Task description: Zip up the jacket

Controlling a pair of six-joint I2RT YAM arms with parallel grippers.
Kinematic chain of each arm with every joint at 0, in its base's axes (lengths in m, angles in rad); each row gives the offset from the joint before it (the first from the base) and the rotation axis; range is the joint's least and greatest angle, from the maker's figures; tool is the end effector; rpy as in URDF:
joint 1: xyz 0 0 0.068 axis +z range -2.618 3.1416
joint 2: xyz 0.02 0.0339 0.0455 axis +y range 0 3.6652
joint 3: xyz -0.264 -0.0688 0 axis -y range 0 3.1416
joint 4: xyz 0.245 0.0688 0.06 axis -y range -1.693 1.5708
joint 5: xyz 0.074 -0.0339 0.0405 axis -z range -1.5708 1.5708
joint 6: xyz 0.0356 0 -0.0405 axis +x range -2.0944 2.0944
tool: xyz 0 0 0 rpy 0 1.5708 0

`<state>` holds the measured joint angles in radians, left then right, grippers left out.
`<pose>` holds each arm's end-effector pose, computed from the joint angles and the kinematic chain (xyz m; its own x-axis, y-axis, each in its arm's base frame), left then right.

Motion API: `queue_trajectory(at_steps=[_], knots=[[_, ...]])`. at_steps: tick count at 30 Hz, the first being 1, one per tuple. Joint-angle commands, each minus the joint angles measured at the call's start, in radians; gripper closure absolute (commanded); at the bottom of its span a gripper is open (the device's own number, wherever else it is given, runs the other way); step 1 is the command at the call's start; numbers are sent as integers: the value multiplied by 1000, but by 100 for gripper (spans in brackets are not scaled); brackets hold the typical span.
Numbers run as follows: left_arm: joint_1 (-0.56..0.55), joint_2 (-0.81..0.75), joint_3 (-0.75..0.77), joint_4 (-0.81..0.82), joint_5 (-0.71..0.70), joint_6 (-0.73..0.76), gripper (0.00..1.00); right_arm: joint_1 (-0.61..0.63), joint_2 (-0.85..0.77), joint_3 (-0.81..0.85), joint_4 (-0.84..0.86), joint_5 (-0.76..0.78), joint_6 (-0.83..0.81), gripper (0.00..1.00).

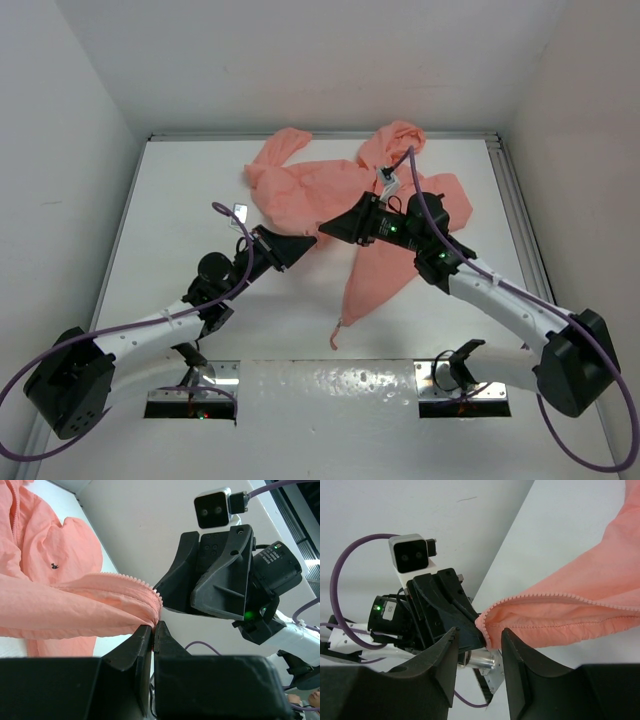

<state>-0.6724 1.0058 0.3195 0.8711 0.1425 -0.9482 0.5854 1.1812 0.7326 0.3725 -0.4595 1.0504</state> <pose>0.1639 -0.1370 0.2477 -0.5058 -0.6252 -0.5944 0.5400 0.3079 -0.7833 0.2181 0.1635 0.2975 -0.7810 0.4153 -0.4665 -0.3745 0.2864 0.8819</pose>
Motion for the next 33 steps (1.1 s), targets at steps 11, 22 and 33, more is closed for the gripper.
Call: queue_trajectory(at_steps=[11, 22, 33], knots=[[2, -7, 3, 54, 16, 0, 100, 51, 80, 57, 74, -64, 2, 81], [0, 4, 12, 37, 19, 6, 100, 67, 78, 85, -20, 1, -52, 93], [2, -128, 9, -110, -72, 63, 50, 71, 23, 91, -66, 30, -58, 100]])
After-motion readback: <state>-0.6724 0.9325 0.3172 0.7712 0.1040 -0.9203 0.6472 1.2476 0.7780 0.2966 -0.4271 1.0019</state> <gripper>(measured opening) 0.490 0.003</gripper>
